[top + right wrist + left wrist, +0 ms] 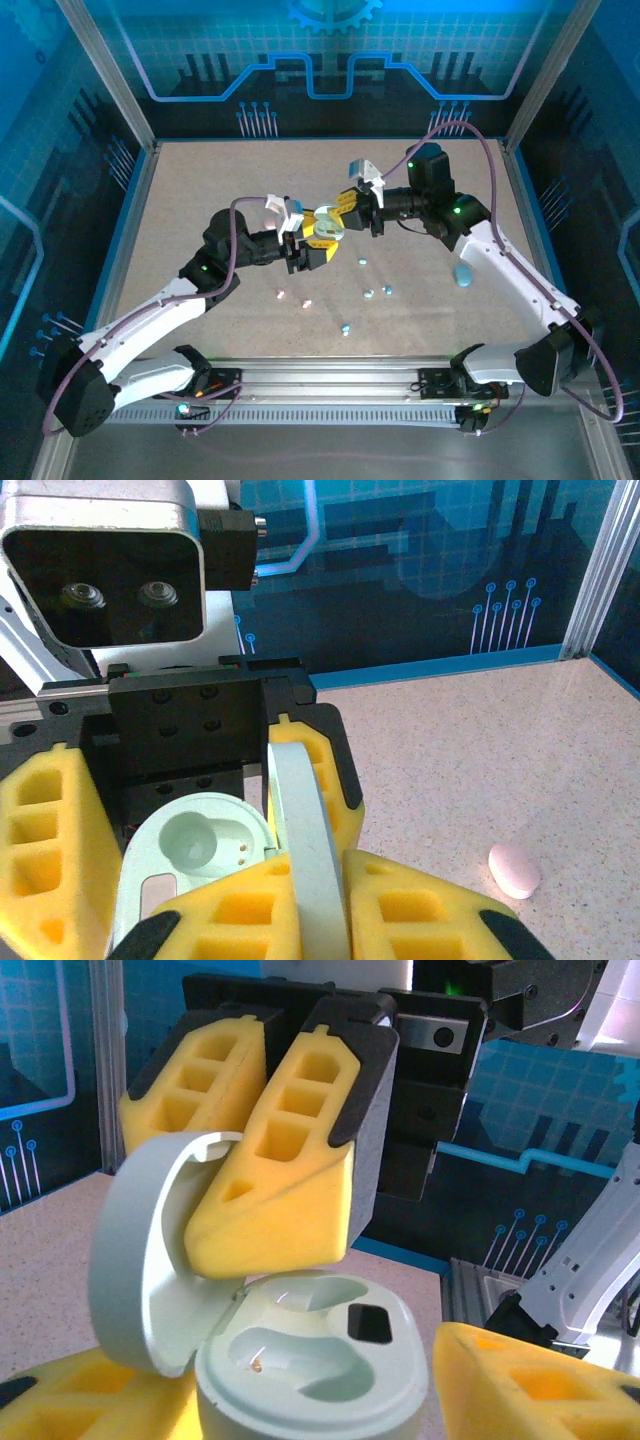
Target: Insert the wireless bluetooth earbuds into the charging case
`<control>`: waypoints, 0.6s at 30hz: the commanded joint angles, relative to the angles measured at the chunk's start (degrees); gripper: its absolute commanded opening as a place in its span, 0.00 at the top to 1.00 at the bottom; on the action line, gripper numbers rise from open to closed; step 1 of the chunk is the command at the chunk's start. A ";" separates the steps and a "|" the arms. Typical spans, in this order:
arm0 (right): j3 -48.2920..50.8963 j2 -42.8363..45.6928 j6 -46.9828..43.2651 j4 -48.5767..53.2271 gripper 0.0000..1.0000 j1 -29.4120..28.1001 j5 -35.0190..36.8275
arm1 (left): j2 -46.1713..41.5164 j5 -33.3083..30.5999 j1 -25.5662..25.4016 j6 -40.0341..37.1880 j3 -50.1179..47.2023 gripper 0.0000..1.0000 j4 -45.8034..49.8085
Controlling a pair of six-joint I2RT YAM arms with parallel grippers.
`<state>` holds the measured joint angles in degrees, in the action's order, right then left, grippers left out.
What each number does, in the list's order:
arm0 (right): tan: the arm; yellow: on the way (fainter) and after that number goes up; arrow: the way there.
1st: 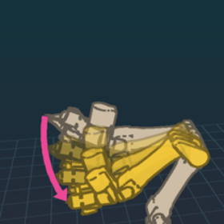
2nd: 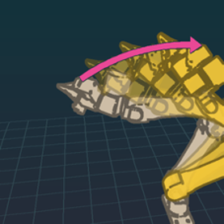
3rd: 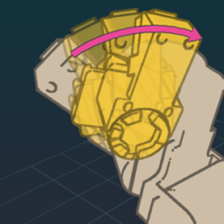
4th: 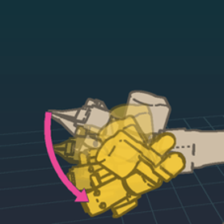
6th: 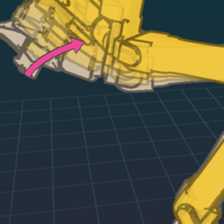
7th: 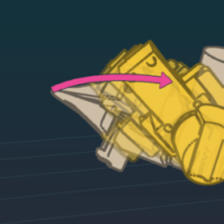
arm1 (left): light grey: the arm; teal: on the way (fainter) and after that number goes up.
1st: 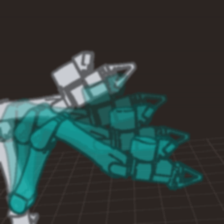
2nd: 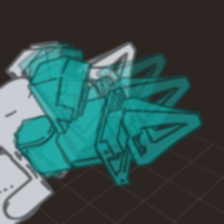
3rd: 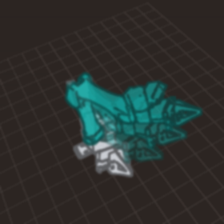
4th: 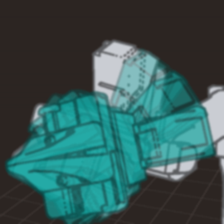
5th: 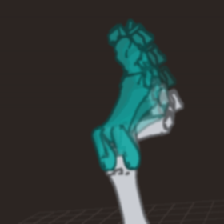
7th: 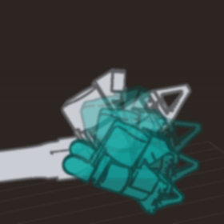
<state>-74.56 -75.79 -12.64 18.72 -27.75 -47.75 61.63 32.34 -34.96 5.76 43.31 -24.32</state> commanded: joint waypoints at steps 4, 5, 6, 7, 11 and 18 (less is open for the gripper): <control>0.43 1.41 -0.27 -1.25 0.85 -0.99 0.00 | 0.06 -0.96 -0.42 -0.76 -0.14 0.51 -0.91; 0.46 1.42 -0.23 -1.28 0.85 -0.97 -0.09 | 0.07 -1.04 -0.46 -0.84 -0.11 0.53 -0.83; 0.47 1.43 -0.35 -1.23 0.85 -0.95 -0.08 | 0.13 -1.19 -0.46 -0.84 -0.14 0.54 -0.82; 0.56 1.38 -0.41 -1.24 0.85 -0.99 -0.16 | 0.12 -1.39 -0.47 -0.84 -0.10 0.55 -0.83; 0.73 1.50 -0.50 -1.23 0.85 -1.08 -0.15 | 0.11 -1.79 -0.48 -1.17 -0.21 0.61 -0.78; -0.42 0.93 1.54 -0.58 0.73 -0.78 0.67 | -0.12 -0.34 -0.52 -2.83 -1.05 0.64 -0.41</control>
<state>-74.54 -75.70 -12.12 18.39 -27.86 -47.29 61.63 31.51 -35.11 5.23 43.20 -24.27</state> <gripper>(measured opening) 0.251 0.395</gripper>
